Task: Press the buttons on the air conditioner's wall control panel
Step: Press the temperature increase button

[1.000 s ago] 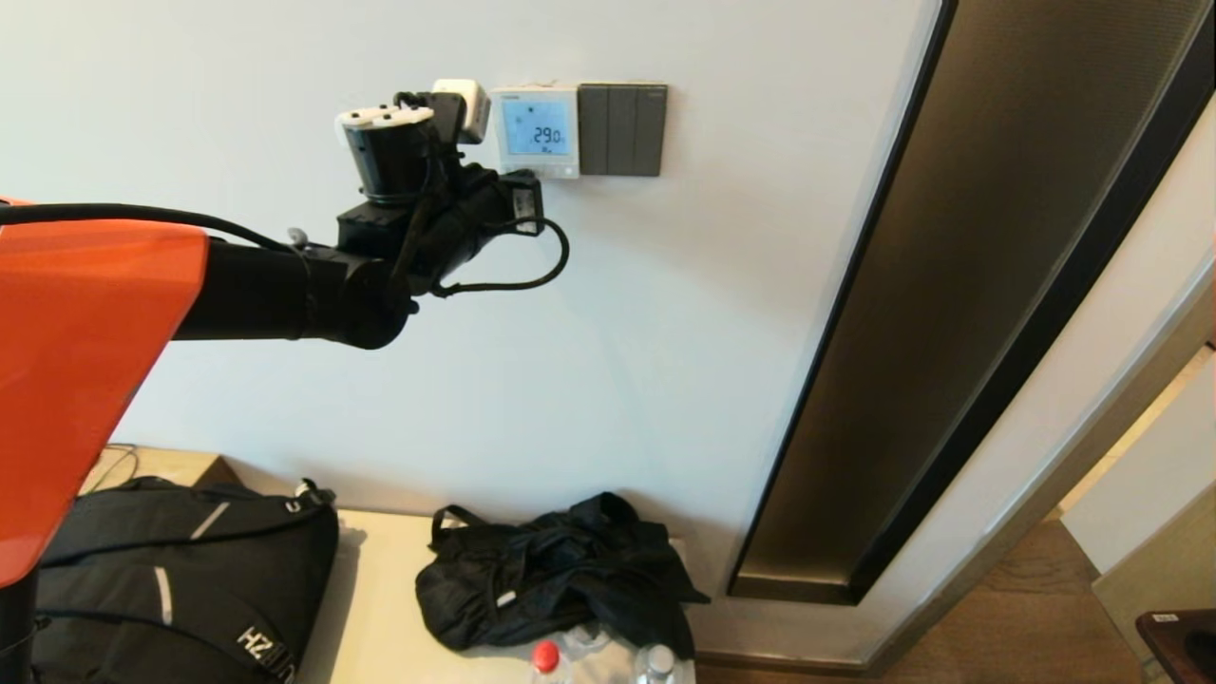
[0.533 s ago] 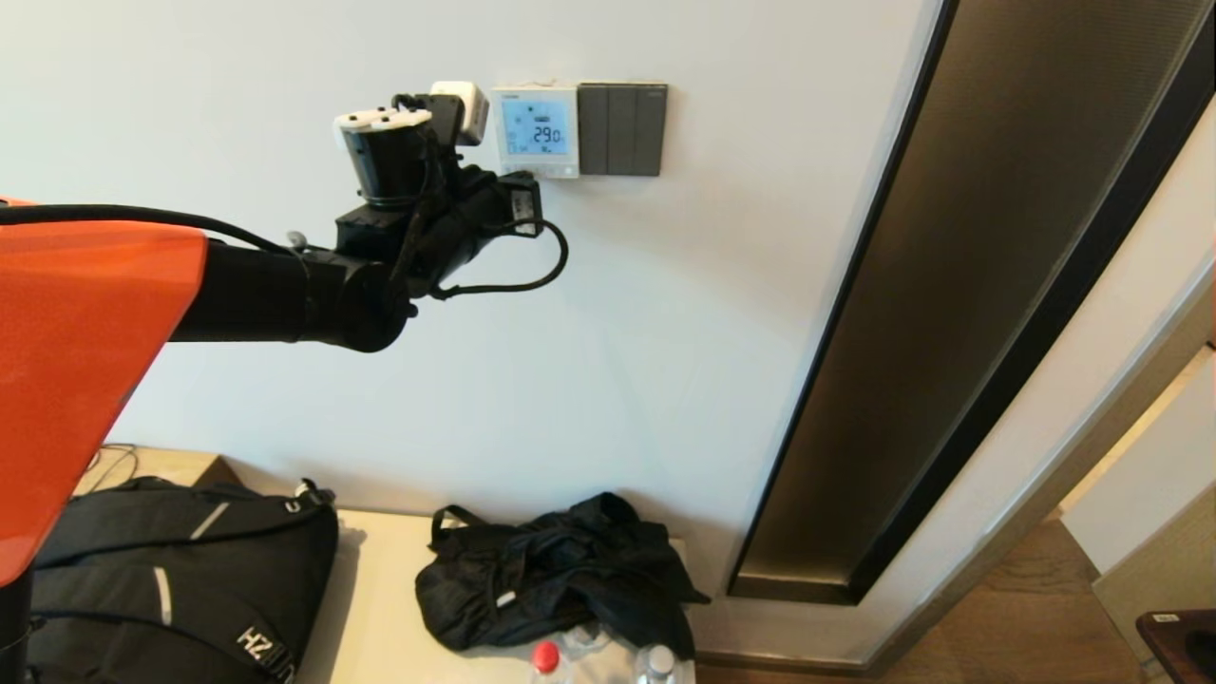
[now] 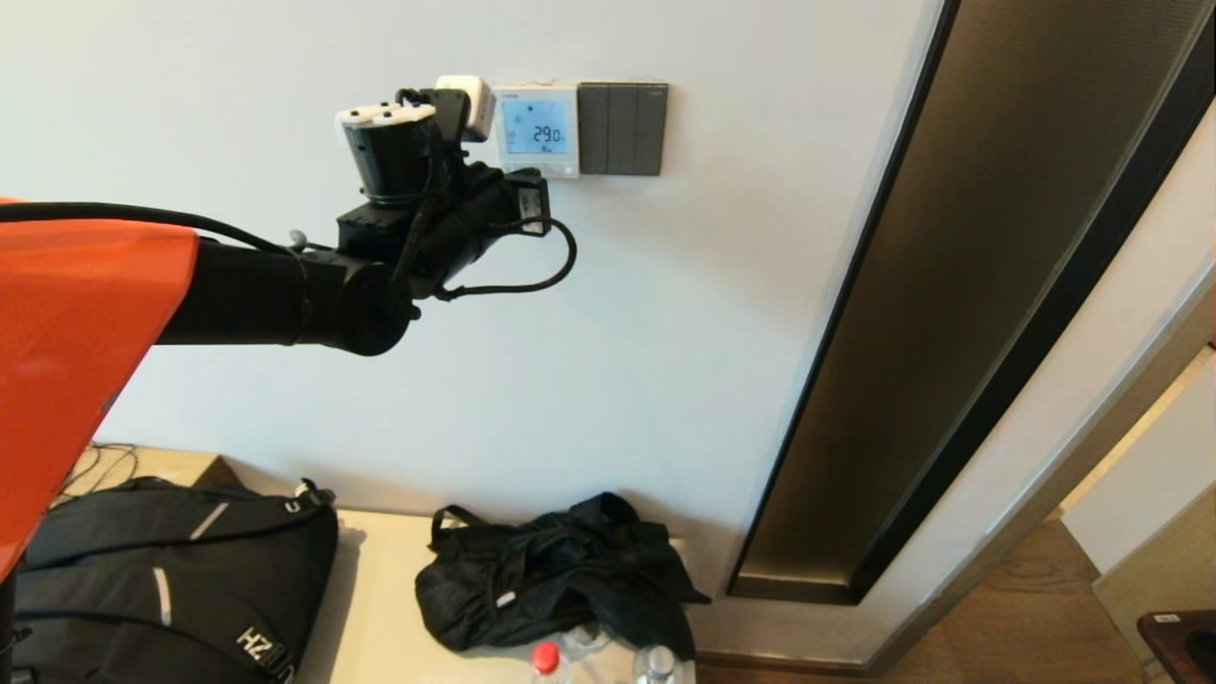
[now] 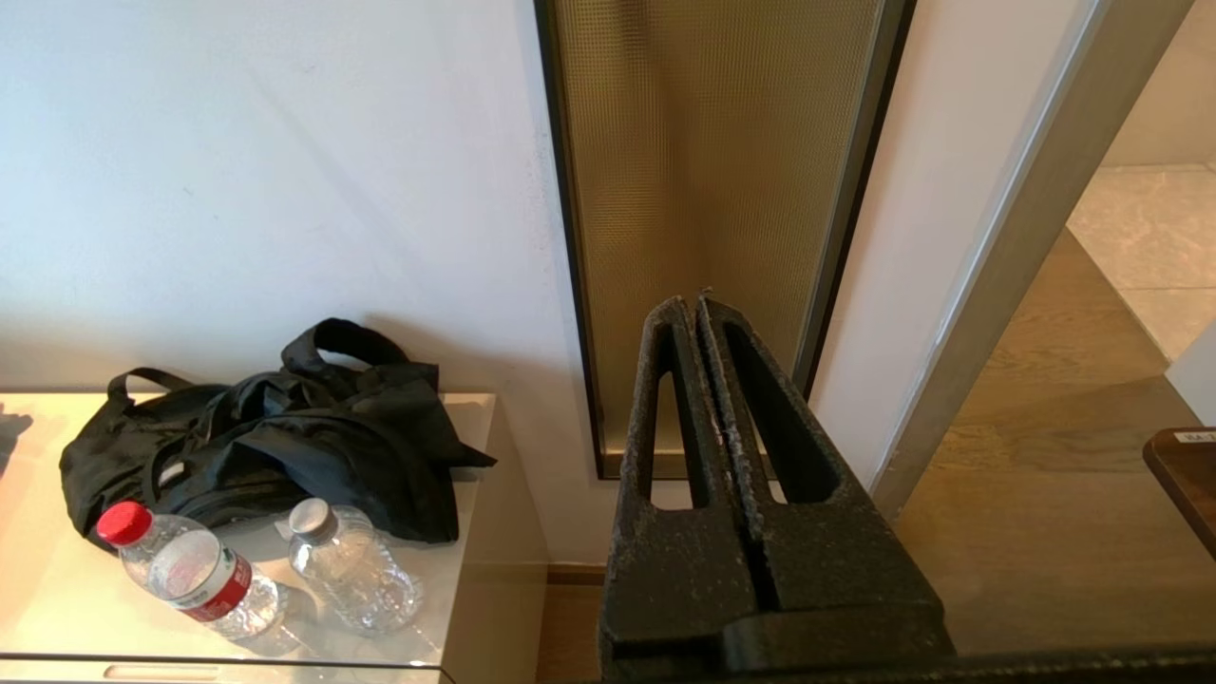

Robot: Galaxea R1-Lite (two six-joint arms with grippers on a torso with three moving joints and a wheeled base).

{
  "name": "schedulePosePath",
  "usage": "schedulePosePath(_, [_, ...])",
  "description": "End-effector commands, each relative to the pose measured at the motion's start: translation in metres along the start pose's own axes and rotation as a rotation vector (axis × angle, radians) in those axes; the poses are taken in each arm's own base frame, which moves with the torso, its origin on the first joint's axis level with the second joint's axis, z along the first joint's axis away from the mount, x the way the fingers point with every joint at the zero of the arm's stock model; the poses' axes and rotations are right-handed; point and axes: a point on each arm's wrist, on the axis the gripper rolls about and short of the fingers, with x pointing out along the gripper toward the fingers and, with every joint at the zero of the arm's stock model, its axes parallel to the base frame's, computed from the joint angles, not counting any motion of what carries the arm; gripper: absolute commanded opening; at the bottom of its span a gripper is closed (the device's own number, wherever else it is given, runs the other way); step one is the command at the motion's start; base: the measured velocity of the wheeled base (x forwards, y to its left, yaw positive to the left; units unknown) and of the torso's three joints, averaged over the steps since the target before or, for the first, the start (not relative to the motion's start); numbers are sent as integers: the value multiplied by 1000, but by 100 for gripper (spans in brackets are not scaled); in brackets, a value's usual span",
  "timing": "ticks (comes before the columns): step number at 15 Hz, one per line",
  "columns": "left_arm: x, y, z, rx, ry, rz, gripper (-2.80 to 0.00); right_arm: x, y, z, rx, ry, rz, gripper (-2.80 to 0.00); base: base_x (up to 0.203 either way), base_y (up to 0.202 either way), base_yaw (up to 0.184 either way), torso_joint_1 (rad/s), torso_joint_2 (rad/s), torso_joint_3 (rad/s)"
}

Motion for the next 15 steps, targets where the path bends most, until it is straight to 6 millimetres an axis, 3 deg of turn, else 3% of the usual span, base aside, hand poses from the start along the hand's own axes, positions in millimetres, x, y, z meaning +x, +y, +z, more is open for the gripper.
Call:
schedulePosePath(1, [1,-2,0,1,-3,-4,-280,0,0,0,0,3,0,-280,0,0,0,0,0,0])
schedulePosePath(9, [12,-2,-2,2,3,-5,-280,0,0,0,0,3,0,-280,0,0,0,0,0,0])
schedulePosePath(15, [11,10,-5,6,5,20,-280,0,0,0,0,3,0,-280,0,0,0,0,0,0])
